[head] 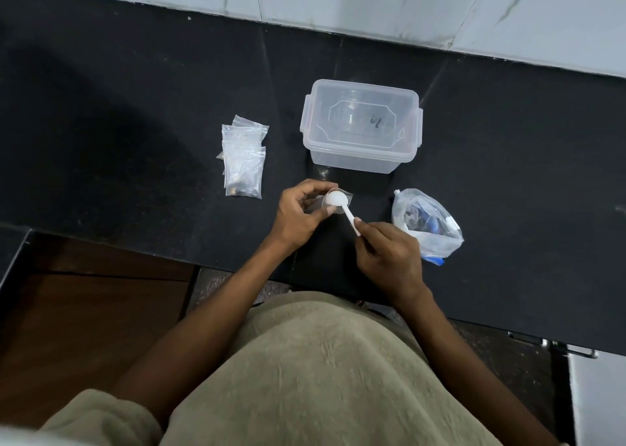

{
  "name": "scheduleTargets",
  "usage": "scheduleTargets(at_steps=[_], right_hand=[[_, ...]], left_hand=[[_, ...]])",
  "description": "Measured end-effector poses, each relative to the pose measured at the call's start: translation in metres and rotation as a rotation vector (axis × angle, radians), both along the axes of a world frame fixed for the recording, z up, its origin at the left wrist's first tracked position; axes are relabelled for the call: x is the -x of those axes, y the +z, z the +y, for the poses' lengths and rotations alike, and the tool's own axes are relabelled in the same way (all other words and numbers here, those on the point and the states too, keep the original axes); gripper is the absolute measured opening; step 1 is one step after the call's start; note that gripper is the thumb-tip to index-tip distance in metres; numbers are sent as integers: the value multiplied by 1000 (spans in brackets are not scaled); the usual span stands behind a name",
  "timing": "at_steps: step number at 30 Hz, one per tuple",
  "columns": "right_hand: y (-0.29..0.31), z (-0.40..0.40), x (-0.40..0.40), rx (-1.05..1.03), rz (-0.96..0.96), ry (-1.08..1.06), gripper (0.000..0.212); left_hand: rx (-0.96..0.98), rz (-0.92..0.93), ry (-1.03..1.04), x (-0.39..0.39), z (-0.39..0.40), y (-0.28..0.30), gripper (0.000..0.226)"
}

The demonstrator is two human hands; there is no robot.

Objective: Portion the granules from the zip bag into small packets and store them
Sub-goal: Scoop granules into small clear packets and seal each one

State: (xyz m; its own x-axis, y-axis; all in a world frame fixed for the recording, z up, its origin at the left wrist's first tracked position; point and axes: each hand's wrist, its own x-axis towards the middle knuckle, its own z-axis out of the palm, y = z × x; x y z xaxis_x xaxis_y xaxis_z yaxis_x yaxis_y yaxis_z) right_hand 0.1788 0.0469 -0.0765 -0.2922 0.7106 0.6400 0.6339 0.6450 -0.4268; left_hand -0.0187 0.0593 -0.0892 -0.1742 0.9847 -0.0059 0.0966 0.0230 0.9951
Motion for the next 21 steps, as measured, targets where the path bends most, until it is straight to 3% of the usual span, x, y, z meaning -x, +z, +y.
scheduleTargets(at_steps=[3,7,9,13,18,21], right_hand=[[10,1,2,190,219,-72,11],[24,1,4,795,641,-193,6],[27,4,4,953,754,-199,4],[27,7,3,1003,817,-194,6],[30,3,10,894,608,-184,6],[28,4,12,783,488,-163,3]], left_hand=[[38,-54,23,-2,0,2,34],[59,-95,31,-3,0,1,34],[72,-111,37,-4,1,2,34],[75,-131,37,-5,2,4,36],[51,-91,4,-6,3,6,43],[-16,23,-31,-8,3,8,33]])
